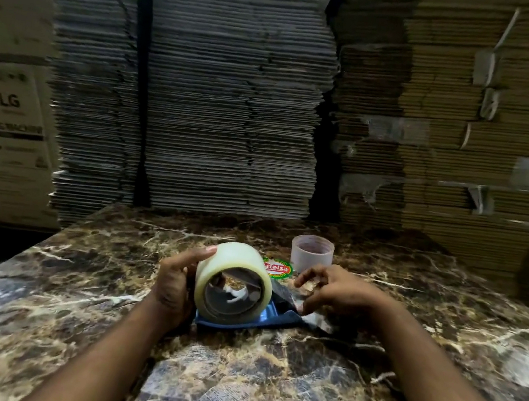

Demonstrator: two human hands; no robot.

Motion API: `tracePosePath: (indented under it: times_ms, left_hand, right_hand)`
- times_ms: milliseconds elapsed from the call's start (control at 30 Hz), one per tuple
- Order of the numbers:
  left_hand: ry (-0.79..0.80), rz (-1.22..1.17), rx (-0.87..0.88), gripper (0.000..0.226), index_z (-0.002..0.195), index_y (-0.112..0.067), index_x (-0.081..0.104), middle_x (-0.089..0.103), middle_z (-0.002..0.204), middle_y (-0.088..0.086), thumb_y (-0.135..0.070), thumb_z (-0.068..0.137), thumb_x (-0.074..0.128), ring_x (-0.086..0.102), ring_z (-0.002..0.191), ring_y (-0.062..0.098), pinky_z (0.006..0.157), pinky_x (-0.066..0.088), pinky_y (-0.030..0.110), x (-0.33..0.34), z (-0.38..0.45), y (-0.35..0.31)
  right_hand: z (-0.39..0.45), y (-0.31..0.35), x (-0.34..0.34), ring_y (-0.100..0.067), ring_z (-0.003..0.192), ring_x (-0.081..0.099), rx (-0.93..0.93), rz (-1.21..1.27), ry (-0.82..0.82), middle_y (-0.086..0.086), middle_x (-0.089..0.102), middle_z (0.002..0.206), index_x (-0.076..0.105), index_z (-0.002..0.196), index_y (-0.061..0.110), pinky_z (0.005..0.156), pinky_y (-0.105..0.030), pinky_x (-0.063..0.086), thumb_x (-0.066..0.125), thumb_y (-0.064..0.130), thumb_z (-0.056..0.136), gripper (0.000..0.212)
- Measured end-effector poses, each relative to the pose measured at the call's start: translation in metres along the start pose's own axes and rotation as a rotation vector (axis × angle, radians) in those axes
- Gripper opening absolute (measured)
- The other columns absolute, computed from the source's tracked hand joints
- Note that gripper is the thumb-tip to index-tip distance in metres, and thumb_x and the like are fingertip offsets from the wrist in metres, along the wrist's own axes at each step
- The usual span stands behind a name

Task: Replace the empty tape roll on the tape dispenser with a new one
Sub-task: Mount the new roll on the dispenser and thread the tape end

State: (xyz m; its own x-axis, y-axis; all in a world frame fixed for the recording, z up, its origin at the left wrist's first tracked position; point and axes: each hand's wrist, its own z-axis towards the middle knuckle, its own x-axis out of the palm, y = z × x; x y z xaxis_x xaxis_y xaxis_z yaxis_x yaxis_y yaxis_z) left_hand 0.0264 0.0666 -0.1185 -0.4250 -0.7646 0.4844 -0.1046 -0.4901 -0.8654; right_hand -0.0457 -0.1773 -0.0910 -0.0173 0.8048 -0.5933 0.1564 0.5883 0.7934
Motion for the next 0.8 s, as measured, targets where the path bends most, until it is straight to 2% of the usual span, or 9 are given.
tracePosePath:
  times_ms: [100,200,300,400,467,567,633,700,800]
  left_hand:
    - [0.045,0.009,0.046,0.026,0.074,-0.004,0.073,0.067,0.062,0.01,-0.027,0.063,0.068,0.062,0.051,0.022,0.05,0.052,0.023,-0.001,0.001,-0.002]
    - [0.081,0.162,0.102,0.057,0.095,-0.002,0.061,0.06,0.081,0.019,-0.035,0.053,0.081,0.058,0.07,0.028,0.061,0.047,0.031,-0.009,0.005,-0.005]
    - [0.064,0.293,0.079,0.061,0.101,0.004,0.057,0.055,0.094,0.028,-0.045,0.069,0.074,0.052,0.086,0.037,0.076,0.041,0.044,-0.021,0.002,-0.008]
    - [0.02,0.474,0.034,0.063,0.099,-0.002,0.065,0.06,0.087,0.022,-0.058,0.073,0.056,0.052,0.08,0.031,0.068,0.041,0.035,-0.032,-0.007,-0.017]
    - [0.059,0.526,-0.038,0.07,0.102,-0.003,0.069,0.062,0.092,0.023,-0.062,0.065,0.059,0.056,0.084,0.031,0.071,0.043,0.035,-0.041,-0.009,-0.021]
    - [0.199,0.628,-0.101,0.055,0.098,-0.018,0.077,0.073,0.102,0.013,-0.049,0.054,0.072,0.068,0.094,0.026,0.088,0.048,0.04,-0.043,-0.012,-0.029]
    - [0.306,0.764,-0.096,0.068,0.119,-0.015,0.066,0.069,0.12,0.015,-0.039,0.056,0.073,0.062,0.115,0.03,0.105,0.043,0.05,-0.048,-0.008,-0.031]
    - [0.37,0.81,-0.107,0.076,0.131,-0.014,0.056,0.062,0.131,0.015,-0.033,0.06,0.076,0.056,0.124,0.031,0.109,0.039,0.054,-0.05,-0.006,-0.03]
    - [0.397,0.853,-0.146,0.078,0.132,-0.021,0.054,0.062,0.132,0.011,-0.02,0.058,0.082,0.058,0.123,0.026,0.108,0.043,0.047,-0.044,-0.008,-0.027]
  right_hand:
    - [-0.002,0.001,0.002,-0.009,0.078,0.056,-0.099,0.098,-0.011,-0.001,0.057,0.098,0.059,0.117,0.015,0.06,-0.016,0.047,0.07,-0.003,0.079,0.043]
    - [-0.005,0.003,0.007,-0.005,0.094,0.057,-0.18,-0.063,0.017,-0.002,0.055,0.114,0.053,0.131,0.025,0.074,-0.014,0.048,0.083,0.02,0.075,0.064]
    - [-0.004,0.005,0.015,-0.006,0.104,0.057,-0.205,-0.216,0.037,0.0,0.055,0.123,0.055,0.129,0.026,0.087,-0.02,0.049,0.087,0.034,0.068,0.069]
    - [-0.004,0.006,0.022,-0.01,0.107,0.055,-0.236,-0.416,-0.018,0.005,0.059,0.12,0.06,0.123,0.022,0.093,-0.027,0.048,0.088,0.039,0.065,0.066]
    - [-0.003,0.005,0.023,-0.012,0.107,0.056,-0.227,-0.41,-0.038,0.005,0.06,0.116,0.062,0.117,0.022,0.095,-0.032,0.049,0.088,0.041,0.064,0.062]
    - [-0.002,0.002,0.021,-0.013,0.103,0.059,-0.214,-0.358,-0.039,0.004,0.063,0.111,0.064,0.108,0.023,0.092,-0.036,0.052,0.088,0.037,0.062,0.055]
    - [-0.001,-0.001,0.018,-0.014,0.101,0.062,-0.199,-0.317,-0.045,0.004,0.065,0.109,0.066,0.108,0.022,0.091,-0.034,0.053,0.089,0.032,0.06,0.054]
    - [-0.001,-0.003,0.016,-0.01,0.098,0.063,-0.185,-0.285,-0.051,0.005,0.067,0.107,0.066,0.11,0.021,0.088,-0.028,0.053,0.09,0.027,0.061,0.055]
    - [-0.002,-0.004,0.015,-0.004,0.093,0.06,-0.176,-0.288,-0.064,0.006,0.065,0.107,0.065,0.114,0.018,0.082,-0.02,0.05,0.089,0.022,0.063,0.056]
